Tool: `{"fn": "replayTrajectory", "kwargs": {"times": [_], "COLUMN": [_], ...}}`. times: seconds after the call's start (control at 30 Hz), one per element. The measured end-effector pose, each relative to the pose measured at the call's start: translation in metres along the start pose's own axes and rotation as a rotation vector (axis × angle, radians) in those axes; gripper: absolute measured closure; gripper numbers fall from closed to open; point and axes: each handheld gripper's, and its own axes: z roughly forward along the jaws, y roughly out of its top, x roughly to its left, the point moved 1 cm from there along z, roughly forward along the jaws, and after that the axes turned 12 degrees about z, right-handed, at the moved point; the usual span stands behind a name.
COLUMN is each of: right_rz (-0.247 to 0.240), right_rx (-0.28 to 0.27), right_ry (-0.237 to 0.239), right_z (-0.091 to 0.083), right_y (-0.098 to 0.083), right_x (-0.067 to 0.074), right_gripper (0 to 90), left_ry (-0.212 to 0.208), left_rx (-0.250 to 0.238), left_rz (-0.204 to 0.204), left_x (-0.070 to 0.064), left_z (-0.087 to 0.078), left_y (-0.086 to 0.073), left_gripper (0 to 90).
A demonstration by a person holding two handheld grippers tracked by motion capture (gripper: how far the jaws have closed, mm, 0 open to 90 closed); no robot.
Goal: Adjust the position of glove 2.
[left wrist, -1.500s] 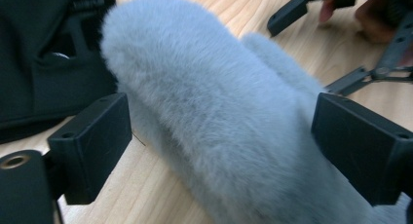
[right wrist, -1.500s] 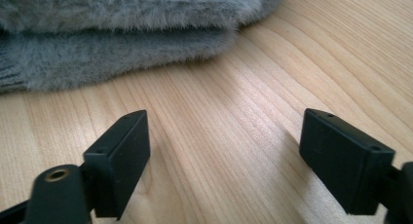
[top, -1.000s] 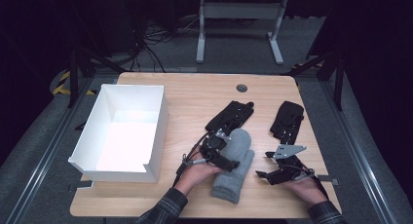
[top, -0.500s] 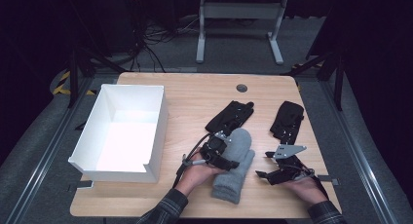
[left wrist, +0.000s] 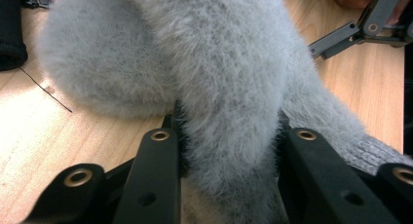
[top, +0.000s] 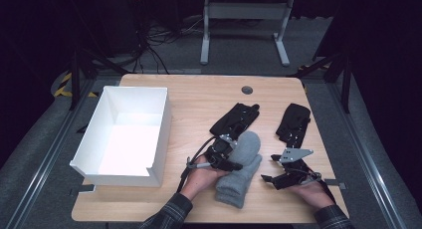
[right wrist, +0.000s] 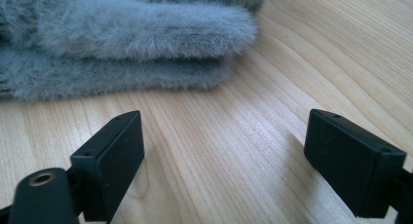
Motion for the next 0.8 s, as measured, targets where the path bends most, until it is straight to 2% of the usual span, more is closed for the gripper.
{"fn": "replayTrajectory", "kwargs": {"times": [0.27,0.4,0.6,0.8], "right_rz": [0.002,0.003,0.003,0.003], "right_rx": [-0.003,-0.003,-0.003,-0.003], "right_ry": [-0.002,-0.003,-0.002,-0.003], "right_z": [0.000,0.000,0.000,0.000], "right_y": [0.000,0.000,0.000,0.000], "right_x": [0.000,0.000,0.000,0.000], "right_gripper": [14.7,14.7,14.7,14.7], "left_ry": [-0.011,-0.012,0.017,0.054], "left_rx": [-0.031,-0.064,-0.104,-0.155], "left_rz": [0.015,0.027,0.049,0.041], "left_x": [-0.006,-0.009,-0.012,-0.012], "left_z": [-0.014,-0.026,-0.047,-0.071], "left_y": [0.004,0.006,0.011,0.015], "left_gripper": [72.2,72.1,72.1,72.1]}}
